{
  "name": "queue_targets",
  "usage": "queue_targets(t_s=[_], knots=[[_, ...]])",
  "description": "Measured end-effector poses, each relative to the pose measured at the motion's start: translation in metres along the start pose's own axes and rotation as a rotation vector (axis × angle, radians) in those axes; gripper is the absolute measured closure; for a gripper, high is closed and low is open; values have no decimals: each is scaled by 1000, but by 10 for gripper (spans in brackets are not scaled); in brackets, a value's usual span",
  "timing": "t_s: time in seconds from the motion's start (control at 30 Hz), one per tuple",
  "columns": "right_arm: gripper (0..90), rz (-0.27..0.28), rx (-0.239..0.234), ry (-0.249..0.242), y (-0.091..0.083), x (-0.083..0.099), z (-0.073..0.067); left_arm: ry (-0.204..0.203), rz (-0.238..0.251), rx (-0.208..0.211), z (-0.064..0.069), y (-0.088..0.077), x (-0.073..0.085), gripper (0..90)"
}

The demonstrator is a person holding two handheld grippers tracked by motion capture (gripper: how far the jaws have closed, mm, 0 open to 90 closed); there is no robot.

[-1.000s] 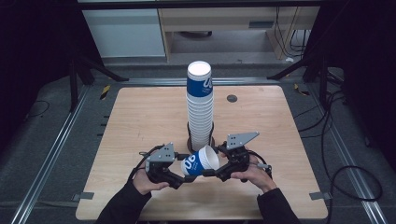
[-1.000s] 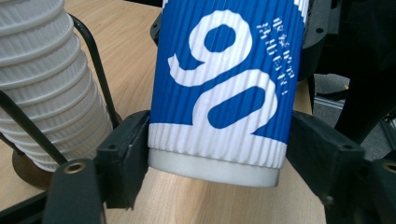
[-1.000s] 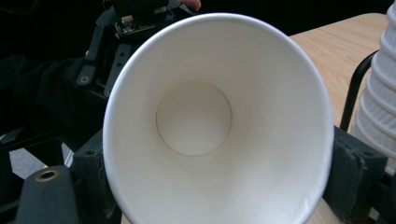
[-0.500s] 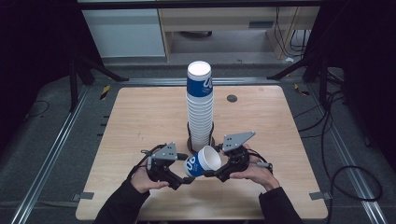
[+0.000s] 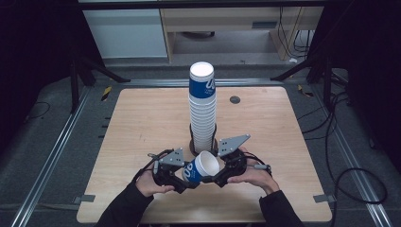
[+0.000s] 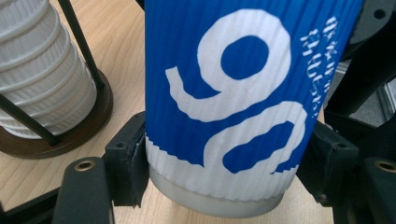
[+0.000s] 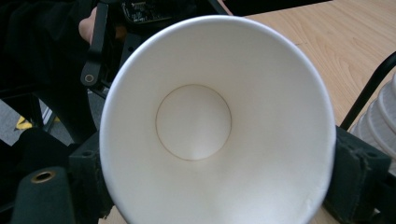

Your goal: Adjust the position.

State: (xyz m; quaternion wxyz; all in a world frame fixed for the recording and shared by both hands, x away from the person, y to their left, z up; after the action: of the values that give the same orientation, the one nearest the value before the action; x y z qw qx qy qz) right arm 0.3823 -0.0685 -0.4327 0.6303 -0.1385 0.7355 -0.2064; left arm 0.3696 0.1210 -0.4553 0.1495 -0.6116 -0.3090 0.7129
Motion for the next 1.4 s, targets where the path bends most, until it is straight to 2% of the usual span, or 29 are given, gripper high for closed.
queue_targets(t_s=[0.17, 0.3, 0.5, 0.53, 0.7, 0.83, 0.9, 1.17, 1.4], knots=[[80, 45, 34, 2, -4, -2, 2, -10, 34, -12, -3, -4, 0, 282], [70, 96, 48, 14, -12, -5, 3, -22, 49, -25, -5, -6, 1, 283], [66, 171, 84, 46, -27, -4, 9, -58, 105, -71, -12, -14, 2, 283], [66, 180, 85, 55, -28, -4, 9, -64, 127, -90, -13, -16, 1, 283], [67, 213, 84, 94, -25, 0, 13, -74, 188, -124, -11, -19, -2, 283], [68, 211, 57, 101, -16, 0, 12, -71, 209, -140, -8, -18, -5, 283], [69, 220, 39, 104, -11, -1, 10, -69, 208, -138, -6, -15, -6, 282], [94, 264, 18, 124, -4, -2, 9, -52, 181, -134, -1, -5, -5, 282], [161, 265, 5, 125, -3, -1, 9, -35, 178, -137, 4, -1, -7, 282]])
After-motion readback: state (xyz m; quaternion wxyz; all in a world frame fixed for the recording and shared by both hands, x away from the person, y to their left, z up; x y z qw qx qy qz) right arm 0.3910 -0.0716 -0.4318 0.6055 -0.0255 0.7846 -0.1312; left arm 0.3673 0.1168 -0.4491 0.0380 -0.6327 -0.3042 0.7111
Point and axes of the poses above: each handheld gripper's, and its own axes: y roughly forward along the jaws, x roughly out of its underside, z roughly to its right, the point moved 3 cm from there along y, roughly forward along the jaws, and after that the axes turned 2 degrees about -x, right-handed, at the moved point
